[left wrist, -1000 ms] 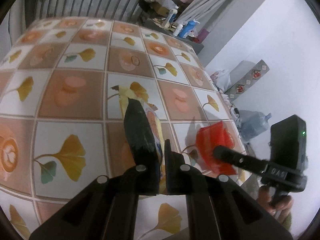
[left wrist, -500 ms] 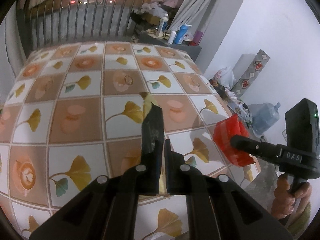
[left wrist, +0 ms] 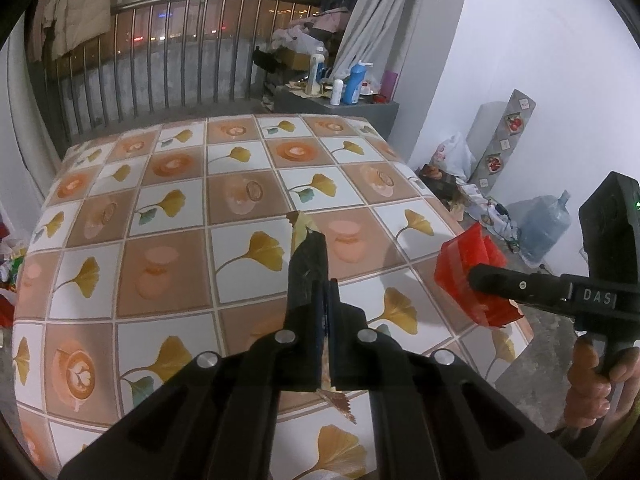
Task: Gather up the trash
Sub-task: 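Lift both items and carry them toward the blue wastebasket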
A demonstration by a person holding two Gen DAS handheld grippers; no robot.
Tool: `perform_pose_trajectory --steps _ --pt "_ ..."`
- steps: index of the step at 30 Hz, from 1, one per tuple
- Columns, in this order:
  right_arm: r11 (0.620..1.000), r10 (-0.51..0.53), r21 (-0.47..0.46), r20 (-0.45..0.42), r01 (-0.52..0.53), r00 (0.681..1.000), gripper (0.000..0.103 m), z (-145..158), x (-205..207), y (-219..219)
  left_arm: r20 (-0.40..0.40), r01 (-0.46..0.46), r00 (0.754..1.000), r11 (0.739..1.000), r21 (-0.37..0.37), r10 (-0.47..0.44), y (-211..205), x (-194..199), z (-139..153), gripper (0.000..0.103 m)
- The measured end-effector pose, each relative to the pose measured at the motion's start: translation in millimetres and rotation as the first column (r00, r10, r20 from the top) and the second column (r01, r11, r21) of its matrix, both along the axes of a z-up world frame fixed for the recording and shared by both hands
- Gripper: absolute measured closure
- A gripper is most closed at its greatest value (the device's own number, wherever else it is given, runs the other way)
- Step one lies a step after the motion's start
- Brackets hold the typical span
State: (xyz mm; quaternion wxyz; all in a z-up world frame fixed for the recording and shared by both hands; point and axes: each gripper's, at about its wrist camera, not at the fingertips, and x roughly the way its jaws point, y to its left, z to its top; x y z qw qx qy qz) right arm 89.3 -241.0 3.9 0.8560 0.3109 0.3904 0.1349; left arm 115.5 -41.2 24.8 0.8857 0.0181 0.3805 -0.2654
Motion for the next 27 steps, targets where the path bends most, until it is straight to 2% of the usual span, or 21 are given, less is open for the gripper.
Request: perform_pose_trajectory --steps 15,27 --pt "1.0 -0.015 0.011 0.043 0.015 0.999 0.094 9 -8 -11 0.064 0.009 0.998 1.0 0.025 -0.011 -7 -8 11 0.103" --pt "0.995 -0.091 0.035 0.083 0.088 0.992 0.094 16 -29 -46 0.115 0.044 0.992 0.998 0.05 -0.05 -27 -17 20 0.103"
